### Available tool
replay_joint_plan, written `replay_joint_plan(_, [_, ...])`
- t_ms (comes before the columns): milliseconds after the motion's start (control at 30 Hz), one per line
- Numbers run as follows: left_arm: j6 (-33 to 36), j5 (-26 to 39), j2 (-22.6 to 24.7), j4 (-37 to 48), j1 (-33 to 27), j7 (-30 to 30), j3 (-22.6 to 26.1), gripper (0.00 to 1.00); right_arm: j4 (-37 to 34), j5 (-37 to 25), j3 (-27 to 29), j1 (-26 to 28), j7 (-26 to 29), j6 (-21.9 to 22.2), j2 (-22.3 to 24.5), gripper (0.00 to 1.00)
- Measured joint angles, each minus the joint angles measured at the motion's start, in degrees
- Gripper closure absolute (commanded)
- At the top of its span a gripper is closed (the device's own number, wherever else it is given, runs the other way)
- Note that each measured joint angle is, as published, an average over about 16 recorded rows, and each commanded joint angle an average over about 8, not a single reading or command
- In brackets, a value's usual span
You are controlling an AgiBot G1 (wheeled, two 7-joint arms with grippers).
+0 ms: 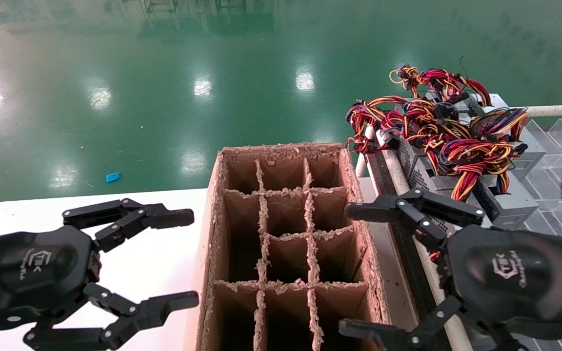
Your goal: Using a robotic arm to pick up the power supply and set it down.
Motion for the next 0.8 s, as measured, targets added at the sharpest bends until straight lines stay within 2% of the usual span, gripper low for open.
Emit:
replay_joint_plan(367, [-0.01, 0.0, 0.0, 0.01, 0.01, 0.0, 0.0, 0.0, 0.81, -7.45, 8.17, -3.12, 4.41, -2.29, -5.43, 0.0])
replay_joint_plan(800, [-0.01, 0.0, -0.01, 0.01, 0.02, 0.0, 0.0, 0.0, 0.88, -8.05, 8.81, -3.36, 4.71, -2.46, -5.84, 0.0])
